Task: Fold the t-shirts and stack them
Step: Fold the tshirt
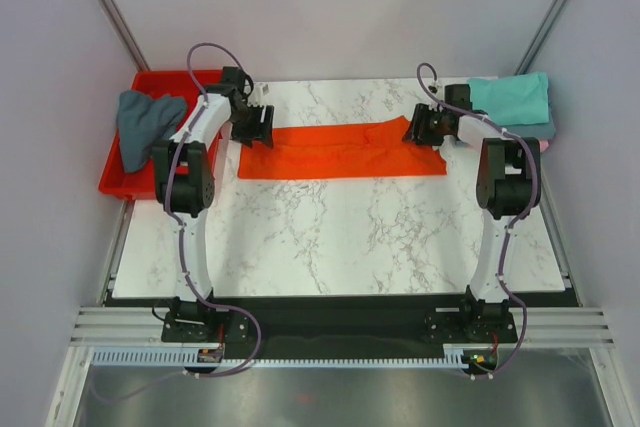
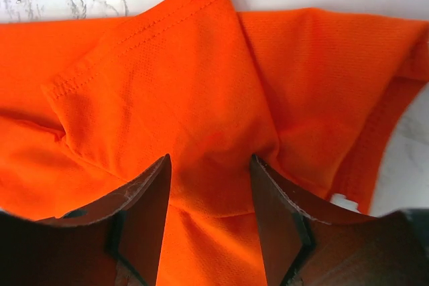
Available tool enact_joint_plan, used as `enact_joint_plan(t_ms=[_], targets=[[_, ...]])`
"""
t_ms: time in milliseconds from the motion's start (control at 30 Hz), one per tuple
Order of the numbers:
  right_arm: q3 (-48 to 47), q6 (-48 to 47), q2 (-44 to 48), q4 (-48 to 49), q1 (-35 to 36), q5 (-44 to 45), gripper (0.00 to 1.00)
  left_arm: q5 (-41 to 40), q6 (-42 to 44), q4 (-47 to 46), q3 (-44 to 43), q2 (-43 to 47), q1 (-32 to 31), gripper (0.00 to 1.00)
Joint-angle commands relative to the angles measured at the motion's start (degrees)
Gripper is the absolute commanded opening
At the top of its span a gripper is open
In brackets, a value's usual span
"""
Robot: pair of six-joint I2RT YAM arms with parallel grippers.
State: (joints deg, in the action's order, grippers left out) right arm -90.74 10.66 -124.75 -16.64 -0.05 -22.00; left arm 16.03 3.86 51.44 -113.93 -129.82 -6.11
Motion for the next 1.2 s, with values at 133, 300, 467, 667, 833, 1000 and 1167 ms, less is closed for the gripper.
enact_joint_plan(t_ms=[133,300,467,667,833,1000,1167], targets=[[-5.85,3.50,-5.14,-3.48,0.41,-6.05,0.58,-2.14,3.00,-0.46,0.02,-4.03,-1.54,0.73],[-8.92,2.27,-7.61,-3.66,0.41,-3.93,0.58,-5.31,2.73,-0.29,2.30,-3.25,-2.06,0.73],[-18.40,1.65,-13.93,-3.75,0.41,-1.74,0.59,-10.31,1.15,-0.11,8.89,1.74,-4.78,0.73],[-30.18,3.93,-21.41,-1.20,0.41,-1.38,0.61,-10.76,-0.43,-0.73,21.63,10.63,-11.98,0.73],[-36.95,4.02,-23.26,2.40,0.76,-1.29,0.61,-13.21,-0.26,-0.73,27.71,18.35,-17.09,0.74],[-37.50,1.30,-16.60,2.93,0.58,-2.17,0.62,-15.94,1.50,1.37,20.18,21.36,-17.97,0.74],[-31.62,4.71,-9.30,3.28,-1.33,-3.58,0.63,-15.86,3.43,1.38,12.87,21.63,-17.62,0.75]])
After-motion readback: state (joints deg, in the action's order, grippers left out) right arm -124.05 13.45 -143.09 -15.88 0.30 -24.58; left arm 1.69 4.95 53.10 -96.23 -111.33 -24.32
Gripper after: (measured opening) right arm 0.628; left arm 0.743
